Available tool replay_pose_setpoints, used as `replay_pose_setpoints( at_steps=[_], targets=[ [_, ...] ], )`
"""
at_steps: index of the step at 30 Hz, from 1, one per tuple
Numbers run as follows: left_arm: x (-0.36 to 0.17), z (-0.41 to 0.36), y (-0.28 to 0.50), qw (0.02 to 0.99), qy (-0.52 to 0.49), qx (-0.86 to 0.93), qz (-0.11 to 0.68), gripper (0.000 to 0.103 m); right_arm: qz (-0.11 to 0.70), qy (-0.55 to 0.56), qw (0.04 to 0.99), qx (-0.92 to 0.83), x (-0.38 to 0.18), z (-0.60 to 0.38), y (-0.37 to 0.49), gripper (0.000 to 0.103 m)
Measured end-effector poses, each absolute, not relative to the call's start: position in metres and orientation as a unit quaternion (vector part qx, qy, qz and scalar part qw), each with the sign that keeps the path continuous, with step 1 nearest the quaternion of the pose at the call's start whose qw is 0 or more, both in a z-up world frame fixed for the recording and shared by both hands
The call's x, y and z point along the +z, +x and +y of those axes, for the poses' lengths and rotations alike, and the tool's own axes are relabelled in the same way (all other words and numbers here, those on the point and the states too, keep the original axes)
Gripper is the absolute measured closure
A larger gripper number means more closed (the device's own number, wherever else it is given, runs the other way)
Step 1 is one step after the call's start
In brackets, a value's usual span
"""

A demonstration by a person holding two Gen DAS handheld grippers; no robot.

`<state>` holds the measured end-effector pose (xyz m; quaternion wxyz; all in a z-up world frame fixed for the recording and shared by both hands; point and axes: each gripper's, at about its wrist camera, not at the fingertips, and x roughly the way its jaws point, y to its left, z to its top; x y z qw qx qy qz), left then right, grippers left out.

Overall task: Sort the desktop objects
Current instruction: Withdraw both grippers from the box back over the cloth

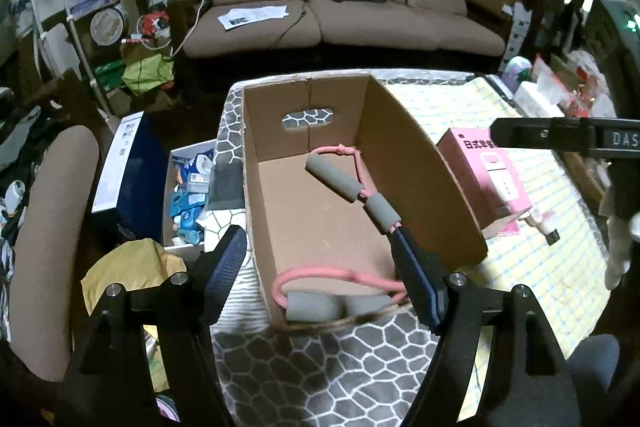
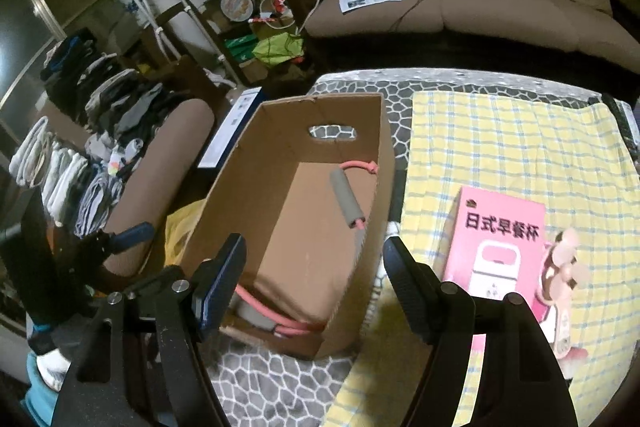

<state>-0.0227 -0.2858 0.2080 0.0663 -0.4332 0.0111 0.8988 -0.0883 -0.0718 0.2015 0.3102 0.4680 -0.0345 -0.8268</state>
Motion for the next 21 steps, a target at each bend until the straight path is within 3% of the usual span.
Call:
replay_pose_setpoints(
  at_steps=[8, 12, 21],
  targets=[
    [0.21, -0.258, 0.004, 0.103, -0.434, 0.895, -0.01, 0.002, -0.057, 0.46, 0.294, -0.836, 0.207, -0.02, -0.063, 0.015],
    [0.213, -0.237, 0.015, 0.118, -0.423, 0.898, -0.013, 0.0, -0.058, 0.453, 0.265, -0.849, 0.207, 0.021, -0.051, 0.001],
    [0.199, -0.159, 0.027, 0.173, -0.429, 0.887, -0.003, 0.0, -0.061, 0.454, 0.175, -0.872, 0.179, 0.135, -0.029, 0.001]
  ],
)
